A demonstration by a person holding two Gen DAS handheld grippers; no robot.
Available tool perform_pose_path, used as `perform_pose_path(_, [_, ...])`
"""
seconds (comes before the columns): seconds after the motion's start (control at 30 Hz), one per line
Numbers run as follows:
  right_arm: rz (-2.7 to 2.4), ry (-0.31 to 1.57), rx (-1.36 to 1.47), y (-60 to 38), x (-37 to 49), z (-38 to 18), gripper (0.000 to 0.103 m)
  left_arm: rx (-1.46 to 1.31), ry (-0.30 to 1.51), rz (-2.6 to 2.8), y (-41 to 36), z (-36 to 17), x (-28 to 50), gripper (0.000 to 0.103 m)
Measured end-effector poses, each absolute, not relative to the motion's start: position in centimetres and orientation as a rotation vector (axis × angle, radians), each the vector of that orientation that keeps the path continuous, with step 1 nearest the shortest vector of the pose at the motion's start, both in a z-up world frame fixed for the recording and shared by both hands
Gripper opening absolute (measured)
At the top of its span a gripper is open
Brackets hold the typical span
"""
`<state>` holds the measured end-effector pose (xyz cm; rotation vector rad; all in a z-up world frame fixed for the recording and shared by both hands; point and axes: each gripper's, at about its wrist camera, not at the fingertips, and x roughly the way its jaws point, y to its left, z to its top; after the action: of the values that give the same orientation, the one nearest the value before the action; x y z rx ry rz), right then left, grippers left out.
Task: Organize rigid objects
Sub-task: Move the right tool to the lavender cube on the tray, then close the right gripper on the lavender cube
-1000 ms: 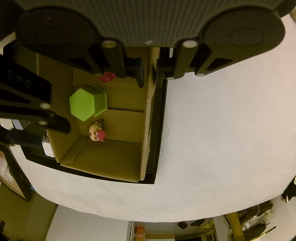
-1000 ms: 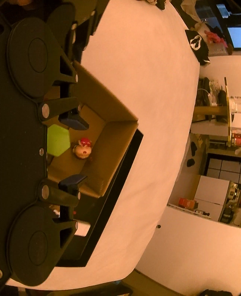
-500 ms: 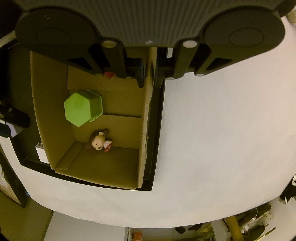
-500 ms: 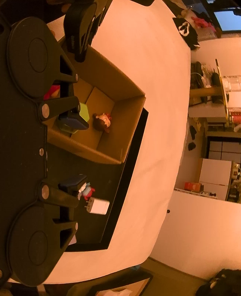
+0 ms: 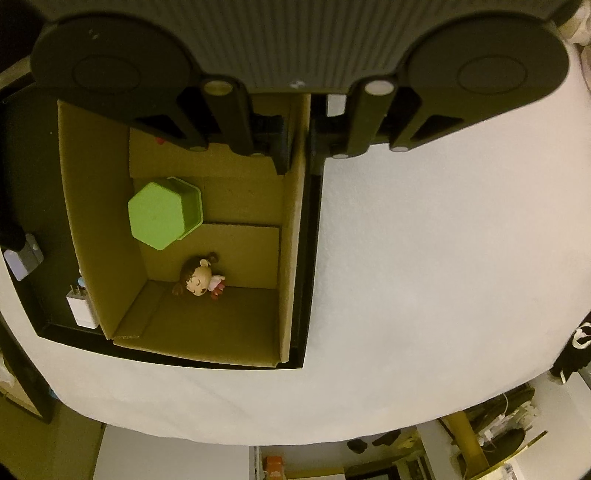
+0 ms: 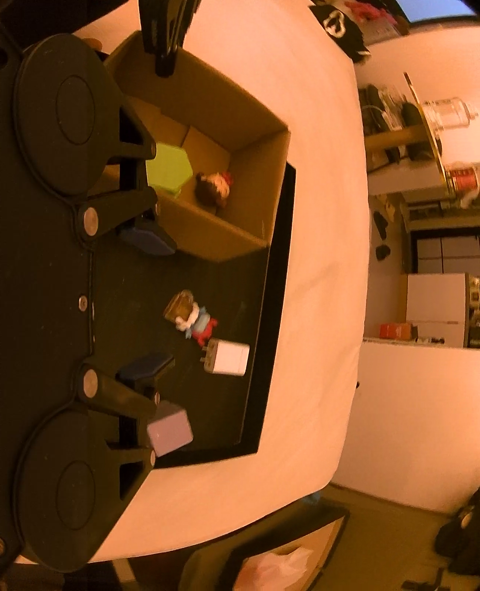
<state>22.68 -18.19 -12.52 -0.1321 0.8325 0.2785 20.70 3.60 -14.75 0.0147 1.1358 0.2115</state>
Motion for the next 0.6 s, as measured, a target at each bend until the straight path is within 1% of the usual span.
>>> perform_pose_path(0.1, [0.264,0.835,-0.108,-19.3,22.9,-12.9,0.067,0.027,1.153,0.216,3.3,-14.8,20.9,0.013])
perform_pose_path(0.17, [0.255,0.837,-0.095,-19.9,23.1,-13.2,0.069,0.037,1.155,0.221,3.1,-14.8,20.9,0.016])
perform_pose_path(0.23, [0.249,0.84,-0.084,-20.6,23.2,-13.5,0.072,0.052,1.152,0.235,2.9,-14.7,20.9,0.027])
perform_pose_path(0.27, [0.245,0.841,-0.079,-20.9,23.3,-13.7,0.072,0.061,1.149,0.243,2.8,-14.6,20.9,0.03])
perform_pose_path(0.33, [0.238,0.839,-0.069,-21.4,23.4,-13.9,0.076,0.073,1.139,0.248,2.6,-14.5,20.9,0.043])
perform_pose_path(0.4, [0.227,0.838,-0.055,-22.0,23.6,-14.2,0.078,0.092,1.137,0.254,2.3,-14.5,20.9,0.05])
perform_pose_path(0.6, [0.183,0.844,-0.017,-23.5,24.5,-15.3,0.081,0.15,1.137,0.285,1.5,-14.5,21.3,0.057])
